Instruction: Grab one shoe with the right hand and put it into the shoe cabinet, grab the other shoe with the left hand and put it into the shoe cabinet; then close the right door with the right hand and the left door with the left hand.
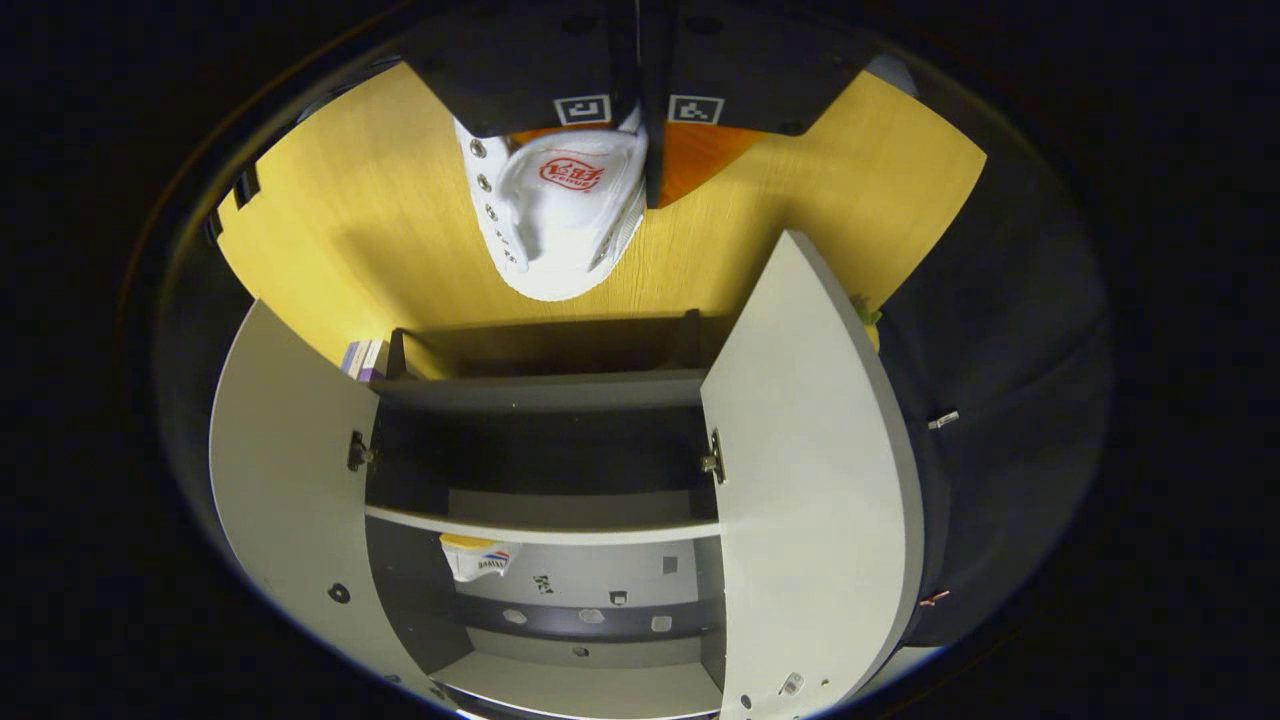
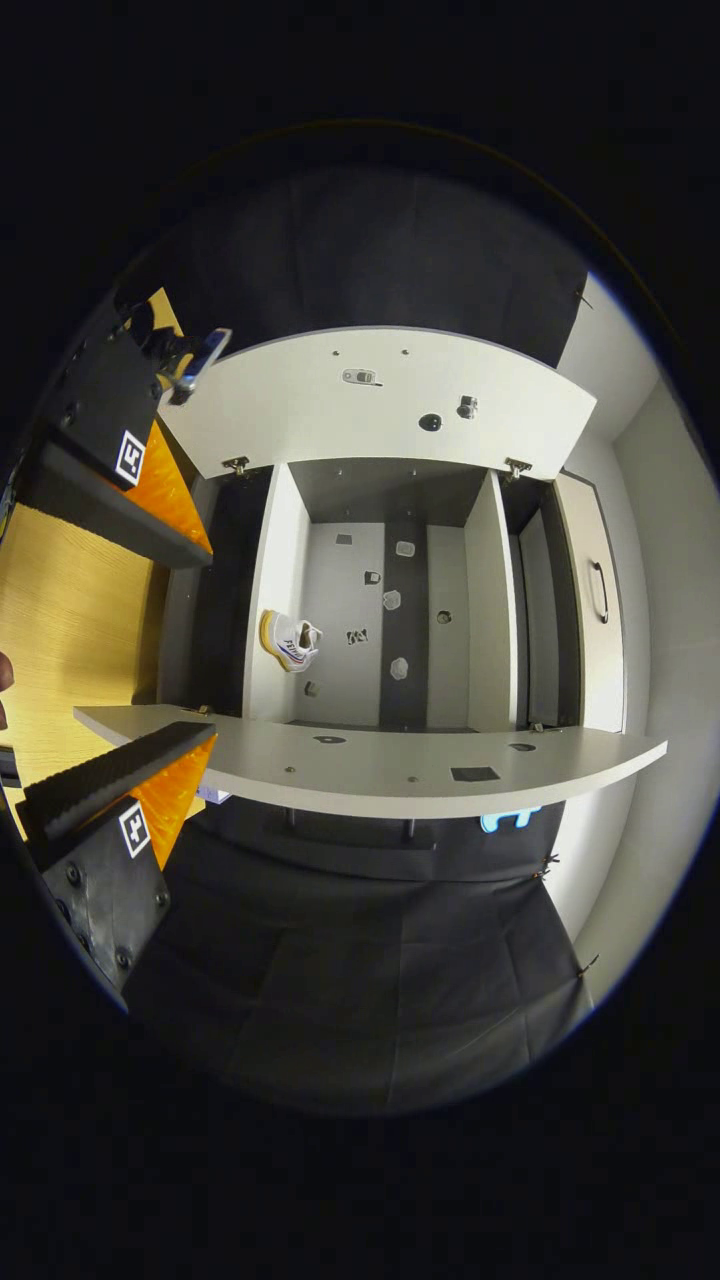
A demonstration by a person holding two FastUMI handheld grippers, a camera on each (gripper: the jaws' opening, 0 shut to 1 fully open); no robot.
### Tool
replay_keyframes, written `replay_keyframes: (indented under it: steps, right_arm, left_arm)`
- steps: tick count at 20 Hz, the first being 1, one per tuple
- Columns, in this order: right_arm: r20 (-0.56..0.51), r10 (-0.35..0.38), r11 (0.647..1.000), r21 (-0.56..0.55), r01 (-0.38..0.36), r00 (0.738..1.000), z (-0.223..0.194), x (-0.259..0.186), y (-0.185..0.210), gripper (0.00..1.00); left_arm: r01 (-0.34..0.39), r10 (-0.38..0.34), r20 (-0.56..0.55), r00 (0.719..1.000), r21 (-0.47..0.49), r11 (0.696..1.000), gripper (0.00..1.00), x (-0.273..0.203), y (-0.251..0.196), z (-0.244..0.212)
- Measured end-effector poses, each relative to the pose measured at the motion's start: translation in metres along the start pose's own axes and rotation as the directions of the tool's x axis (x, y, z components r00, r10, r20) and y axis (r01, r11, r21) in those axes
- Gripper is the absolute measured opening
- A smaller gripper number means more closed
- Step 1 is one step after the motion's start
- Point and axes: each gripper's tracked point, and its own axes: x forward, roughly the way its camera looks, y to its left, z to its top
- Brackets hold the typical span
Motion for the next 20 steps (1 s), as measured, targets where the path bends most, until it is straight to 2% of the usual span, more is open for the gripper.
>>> replay_keyframes:
  steps: [6, 9, 14, 20]
  right_arm:
    - [0.007, -0.009, 1.0, 0.017, 0.009, 1.0, 0.003, -0.007, -0.03, 0.98]
    - [0.025, -0.025, 1.0, -0.011, 0.026, 0.999, 0.006, -0.01, -0.049, 0.98]
    - [0.027, -0.055, 0.998, -0.003, 0.055, 0.998, 0.003, -0.018, -0.078, 0.98]
    - [0.012, -0.109, 0.994, 0.016, 0.109, 0.994, -0.004, -0.022, -0.118, 0.98]
  left_arm:
    - [-0.035, 0.041, 0.087, 0.995, -0.074, 0.997, 0.07, -0.009, -0.007, 0.11]
    - [-0.036, 0.048, 0.151, 0.987, -0.082, 0.996, 0.06, -0.003, -0.015, 0.171]
    - [-0.024, 0.044, 0.239, 0.97, -0.085, 0.996, 0.06, 0.019, -0.03, 0.261]
    - [-0.043, 0.066, 0.307, 0.949, -0.079, 0.996, 0.06, 0.065, -0.036, 0.356]
